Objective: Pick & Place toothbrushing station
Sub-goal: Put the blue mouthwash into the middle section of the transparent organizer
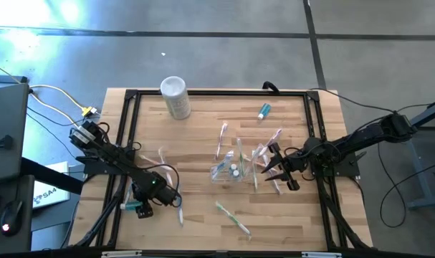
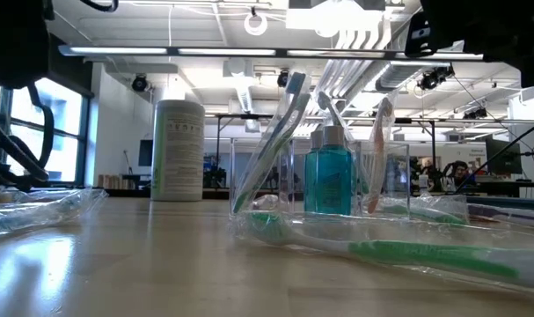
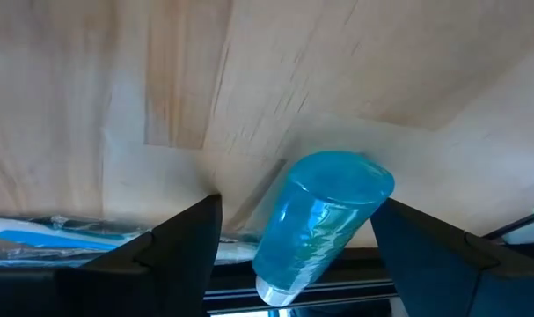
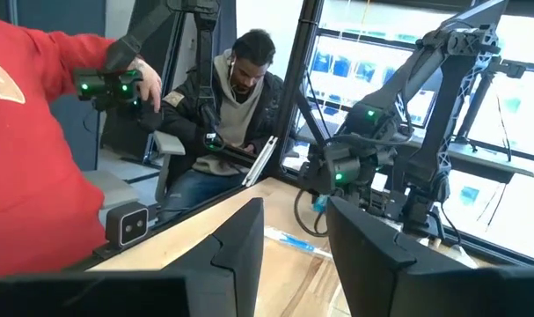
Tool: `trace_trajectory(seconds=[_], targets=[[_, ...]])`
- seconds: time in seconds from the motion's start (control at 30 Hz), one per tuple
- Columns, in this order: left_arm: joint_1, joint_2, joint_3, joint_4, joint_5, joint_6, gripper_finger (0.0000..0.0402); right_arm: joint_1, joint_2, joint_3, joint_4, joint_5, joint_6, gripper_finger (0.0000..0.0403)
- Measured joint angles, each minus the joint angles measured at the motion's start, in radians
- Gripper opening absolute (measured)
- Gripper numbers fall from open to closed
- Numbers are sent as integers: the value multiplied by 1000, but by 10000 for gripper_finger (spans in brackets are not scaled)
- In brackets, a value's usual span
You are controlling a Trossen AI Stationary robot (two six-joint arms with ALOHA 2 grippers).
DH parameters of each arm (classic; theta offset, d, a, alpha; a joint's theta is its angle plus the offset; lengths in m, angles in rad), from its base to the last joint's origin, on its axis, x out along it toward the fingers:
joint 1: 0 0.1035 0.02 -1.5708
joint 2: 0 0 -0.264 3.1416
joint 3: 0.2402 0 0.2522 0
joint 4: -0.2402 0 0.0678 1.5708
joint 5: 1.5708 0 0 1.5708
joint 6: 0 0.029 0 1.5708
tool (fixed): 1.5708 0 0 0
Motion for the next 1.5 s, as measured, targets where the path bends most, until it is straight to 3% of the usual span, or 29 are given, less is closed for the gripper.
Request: trace_trajectory(seconds=[0.37, 0.57, 0.83, 1.2, 1.5], targets=[[0, 2, -13, 11, -8, 43, 274, 0, 0, 0, -2, 0, 8, 119], [5, 4, -15, 7, -7, 93, 200, 0, 0, 0, -2, 0, 8, 119], [97, 6, -18, 31, 16, 159, 87, 0, 0, 0, -2, 6, 8, 119], [224, -22, -13, 137, 16, 311, 89, 0, 0, 0, -14, 51, 8, 119], [322, -199, 77, 147, -211, 456, 90, 0, 0, 0, -14, 52, 8, 119]])
